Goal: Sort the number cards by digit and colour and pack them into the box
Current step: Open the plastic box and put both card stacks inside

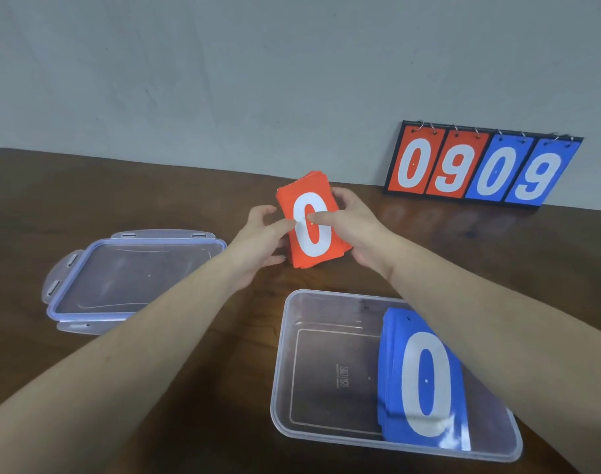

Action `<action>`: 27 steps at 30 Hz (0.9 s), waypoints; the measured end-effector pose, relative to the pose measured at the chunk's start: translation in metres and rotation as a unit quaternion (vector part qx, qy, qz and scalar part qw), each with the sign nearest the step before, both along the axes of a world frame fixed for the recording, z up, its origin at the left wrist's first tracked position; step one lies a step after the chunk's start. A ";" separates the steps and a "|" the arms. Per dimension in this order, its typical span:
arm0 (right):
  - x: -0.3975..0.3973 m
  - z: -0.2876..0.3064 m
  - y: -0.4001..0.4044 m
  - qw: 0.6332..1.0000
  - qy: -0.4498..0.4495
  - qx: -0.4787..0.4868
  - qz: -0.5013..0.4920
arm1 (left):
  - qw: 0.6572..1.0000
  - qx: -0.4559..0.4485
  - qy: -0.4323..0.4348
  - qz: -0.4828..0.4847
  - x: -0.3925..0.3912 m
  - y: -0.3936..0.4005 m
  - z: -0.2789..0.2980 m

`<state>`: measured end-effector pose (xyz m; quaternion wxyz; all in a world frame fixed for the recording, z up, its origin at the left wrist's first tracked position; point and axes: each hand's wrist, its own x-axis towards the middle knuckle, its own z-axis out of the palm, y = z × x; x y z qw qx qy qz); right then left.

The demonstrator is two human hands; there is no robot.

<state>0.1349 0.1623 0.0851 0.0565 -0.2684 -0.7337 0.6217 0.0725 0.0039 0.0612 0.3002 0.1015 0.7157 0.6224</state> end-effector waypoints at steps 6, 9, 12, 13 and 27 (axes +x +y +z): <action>0.035 0.033 0.000 0.989 0.103 -0.065 0.084 | 0.976 0.217 -0.024 -0.023 0.025 0.001 0.047; 0.053 0.044 -0.008 0.986 0.132 -0.009 0.105 | 0.967 0.251 0.008 -0.035 0.043 0.004 0.063; 0.072 0.052 -0.014 0.985 0.139 0.012 0.098 | 0.968 0.248 0.031 -0.018 0.068 0.004 0.071; 0.078 0.052 -0.015 0.985 0.140 0.009 0.099 | 0.968 0.246 0.037 -0.008 0.075 0.004 0.072; 0.153 0.045 -0.007 0.968 0.141 0.065 0.199 | 0.993 0.097 0.074 -0.003 0.167 -0.030 0.057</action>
